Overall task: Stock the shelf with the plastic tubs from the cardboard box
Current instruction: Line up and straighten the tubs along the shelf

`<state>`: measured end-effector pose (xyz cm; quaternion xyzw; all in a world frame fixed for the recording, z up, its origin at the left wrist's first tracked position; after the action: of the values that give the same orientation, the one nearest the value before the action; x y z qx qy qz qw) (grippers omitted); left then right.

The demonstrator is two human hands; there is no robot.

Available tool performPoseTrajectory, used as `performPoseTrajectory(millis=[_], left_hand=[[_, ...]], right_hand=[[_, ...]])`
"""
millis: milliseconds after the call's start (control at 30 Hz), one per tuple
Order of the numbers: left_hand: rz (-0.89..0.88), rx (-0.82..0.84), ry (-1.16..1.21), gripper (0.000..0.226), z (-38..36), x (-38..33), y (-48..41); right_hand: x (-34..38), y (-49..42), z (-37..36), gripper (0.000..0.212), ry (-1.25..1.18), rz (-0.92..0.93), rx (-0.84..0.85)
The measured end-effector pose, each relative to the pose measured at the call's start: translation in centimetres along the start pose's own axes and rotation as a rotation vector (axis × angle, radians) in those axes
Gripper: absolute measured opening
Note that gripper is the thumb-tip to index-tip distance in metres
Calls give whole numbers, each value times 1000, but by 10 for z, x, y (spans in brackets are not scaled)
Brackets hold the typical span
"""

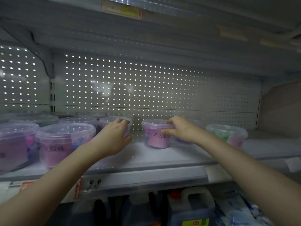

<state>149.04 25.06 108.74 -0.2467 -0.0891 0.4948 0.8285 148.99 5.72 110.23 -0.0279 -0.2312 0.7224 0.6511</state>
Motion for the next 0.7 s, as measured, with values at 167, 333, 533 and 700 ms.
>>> performPoseTrajectory(millis=[167,333,533,700], left_hand=[[30,-10,-139,48,4,9,-8],[60,42,-230,31,4,16,-21],[37,2,-271,33,10,16,-29],[32,-12,-298,35,11,16,-32]], right_hand=[[3,-48,-18,53,74,-9,85],[2,-96,-33,35,71,17,112],[-10,-126,-43,52,-8,48,99],[-8,-142,-50,33,-31,80,83]])
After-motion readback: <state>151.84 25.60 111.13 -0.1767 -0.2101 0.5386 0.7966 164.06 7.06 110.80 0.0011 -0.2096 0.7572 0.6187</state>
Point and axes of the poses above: each hand's wrist, its own y-axis away from the middle knuckle, its own z-axis out of the back of the hand, x = y × z, the point moved 10 cm from there along -y, towards the middle knuckle, and after that the axes turned 5 degrees about -y, right-handed, at the moved point
